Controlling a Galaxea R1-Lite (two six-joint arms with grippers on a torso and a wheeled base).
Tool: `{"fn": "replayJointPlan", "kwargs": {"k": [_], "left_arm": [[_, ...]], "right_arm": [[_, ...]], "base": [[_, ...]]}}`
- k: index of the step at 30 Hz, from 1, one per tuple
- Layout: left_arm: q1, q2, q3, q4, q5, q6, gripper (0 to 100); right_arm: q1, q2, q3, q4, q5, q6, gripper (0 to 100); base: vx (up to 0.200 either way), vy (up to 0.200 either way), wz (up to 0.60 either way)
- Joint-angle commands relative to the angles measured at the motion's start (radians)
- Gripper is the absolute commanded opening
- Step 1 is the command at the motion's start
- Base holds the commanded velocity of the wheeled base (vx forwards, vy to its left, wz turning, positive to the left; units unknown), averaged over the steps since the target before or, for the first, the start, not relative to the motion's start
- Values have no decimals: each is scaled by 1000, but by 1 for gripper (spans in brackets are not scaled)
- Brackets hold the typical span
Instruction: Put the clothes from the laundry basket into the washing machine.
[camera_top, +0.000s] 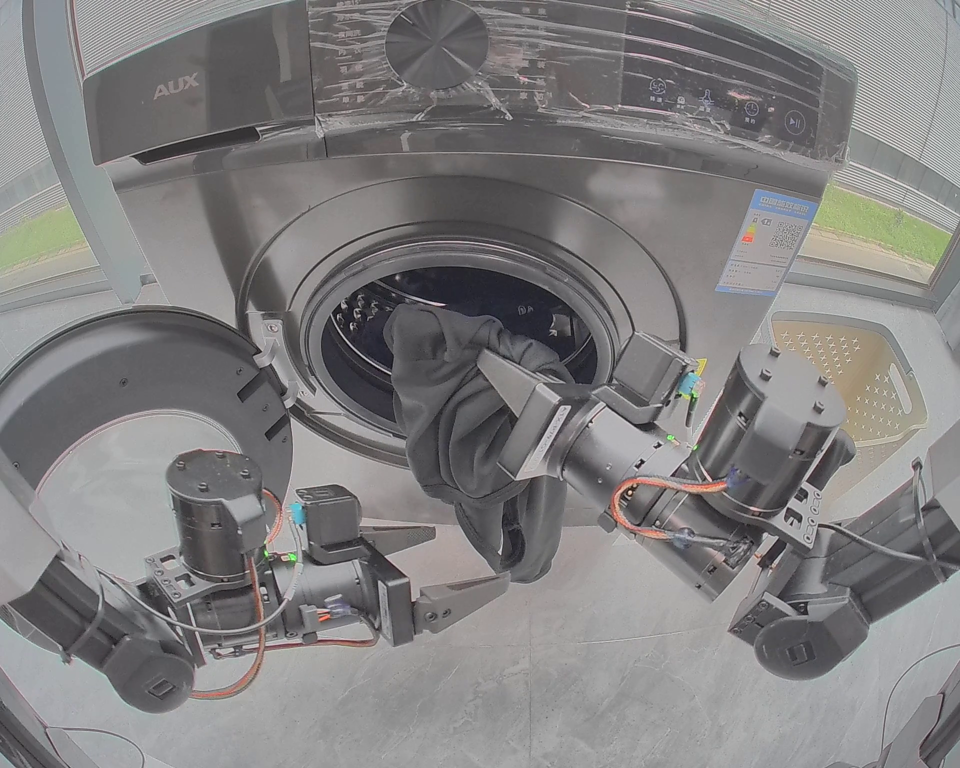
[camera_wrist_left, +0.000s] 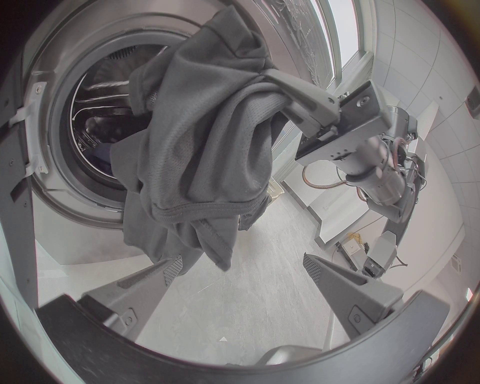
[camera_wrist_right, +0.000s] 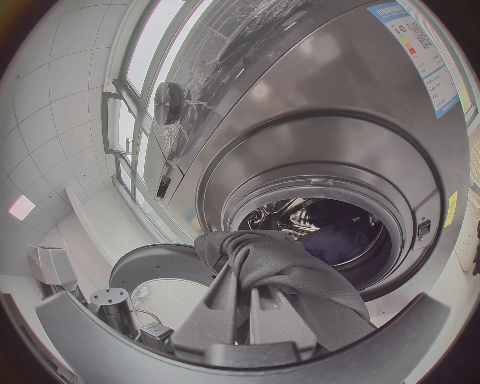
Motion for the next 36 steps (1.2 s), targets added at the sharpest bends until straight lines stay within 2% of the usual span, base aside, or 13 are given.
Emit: {"fn": "replayJointPlan", "kwargs": {"k": [1, 5, 15, 22, 23, 24, 33, 36], "left_arm": [[-12, 93, -38, -44, 9, -16, 100], [-9, 136, -47, -90, 13, -22, 100], [-12, 219, -116, -140, 75, -27, 100], [-11, 294, -150, -223, 136, -28, 100], [-11, 294, -150, -223, 136, -28, 0], [-12, 297, -147, -241, 148, -28, 0], [-14, 229, -110, -251, 150, -28, 0], [-29, 180, -56, -274, 150, -30, 0]], "right_arm": [[3, -7, 4, -1, 0, 0, 0], [3, -7, 4, 0, 0, -1, 0], [9, -7, 5, -1, 0, 0, 0], [9, -9, 13, -1, 0, -1, 0], [9, -9, 13, -1, 0, -1, 0], [9, -10, 13, -1, 0, -1, 0], [7, -10, 25, -1, 0, -1, 0], [4, -12, 27, -1, 0, -4, 0]], "base": [[0, 0, 0], [0, 0, 0], [0, 0, 0], [0, 0, 0], [0, 0, 0], [0, 0, 0], [0, 0, 0], [0, 0, 0]]}}
